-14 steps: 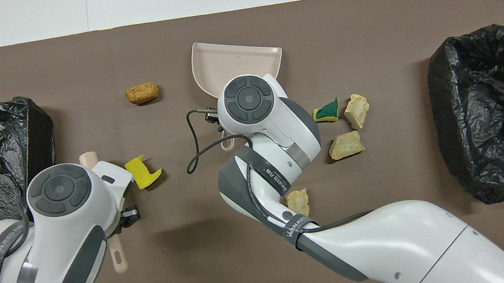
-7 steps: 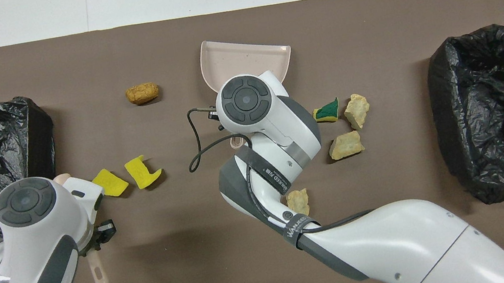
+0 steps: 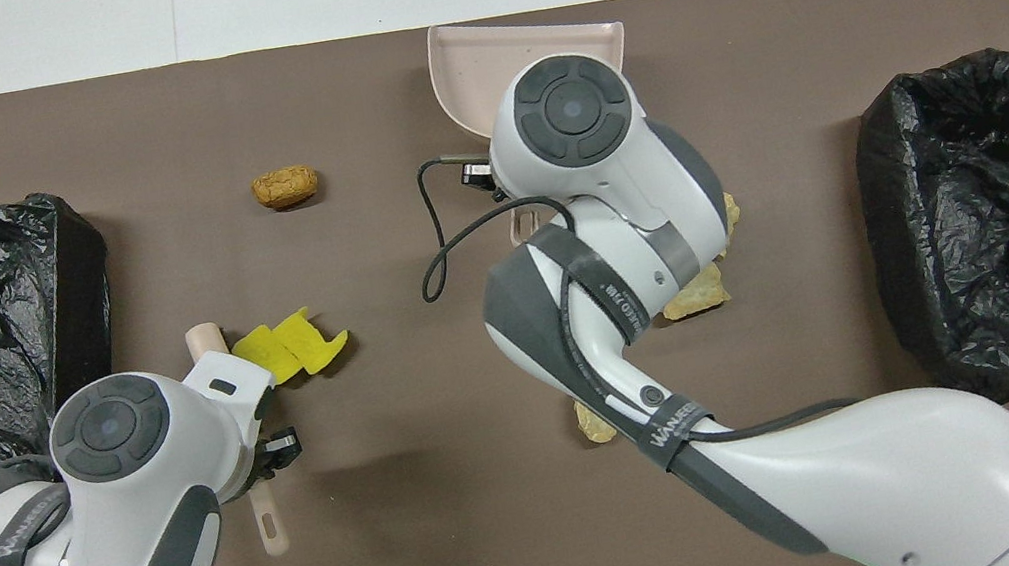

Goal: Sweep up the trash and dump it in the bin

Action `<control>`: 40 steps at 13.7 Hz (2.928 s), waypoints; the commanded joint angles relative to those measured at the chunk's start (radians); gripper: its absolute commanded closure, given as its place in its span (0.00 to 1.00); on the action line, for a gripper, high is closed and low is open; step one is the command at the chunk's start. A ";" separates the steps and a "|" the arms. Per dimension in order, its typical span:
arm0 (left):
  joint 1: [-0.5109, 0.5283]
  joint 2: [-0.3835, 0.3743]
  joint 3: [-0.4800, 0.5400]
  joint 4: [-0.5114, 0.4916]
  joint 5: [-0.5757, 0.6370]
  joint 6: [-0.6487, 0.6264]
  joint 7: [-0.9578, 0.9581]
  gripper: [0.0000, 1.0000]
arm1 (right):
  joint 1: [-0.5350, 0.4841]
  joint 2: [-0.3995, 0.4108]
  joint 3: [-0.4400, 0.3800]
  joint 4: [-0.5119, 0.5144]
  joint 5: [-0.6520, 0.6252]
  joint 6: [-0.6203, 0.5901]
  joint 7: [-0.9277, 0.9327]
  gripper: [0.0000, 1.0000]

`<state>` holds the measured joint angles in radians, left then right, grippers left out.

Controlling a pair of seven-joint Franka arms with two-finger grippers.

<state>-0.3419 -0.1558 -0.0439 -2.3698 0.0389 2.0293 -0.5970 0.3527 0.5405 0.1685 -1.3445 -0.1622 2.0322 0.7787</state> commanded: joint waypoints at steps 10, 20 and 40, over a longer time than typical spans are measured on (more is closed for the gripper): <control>-0.027 -0.021 0.022 0.040 -0.033 -0.094 0.054 1.00 | -0.144 -0.195 0.011 -0.217 0.144 -0.141 -0.914 1.00; 0.006 0.002 0.018 -0.063 -0.034 0.054 0.056 1.00 | -0.032 -0.266 0.011 -0.446 -0.002 -0.102 -1.596 1.00; -0.268 0.047 0.012 0.007 -0.263 0.181 0.325 1.00 | -0.020 -0.246 0.011 -0.469 -0.010 -0.050 -1.590 1.00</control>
<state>-0.5418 -0.1360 -0.0449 -2.4037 -0.2020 2.1927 -0.3080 0.3362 0.2967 0.1739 -1.7943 -0.1597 1.9459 -0.8003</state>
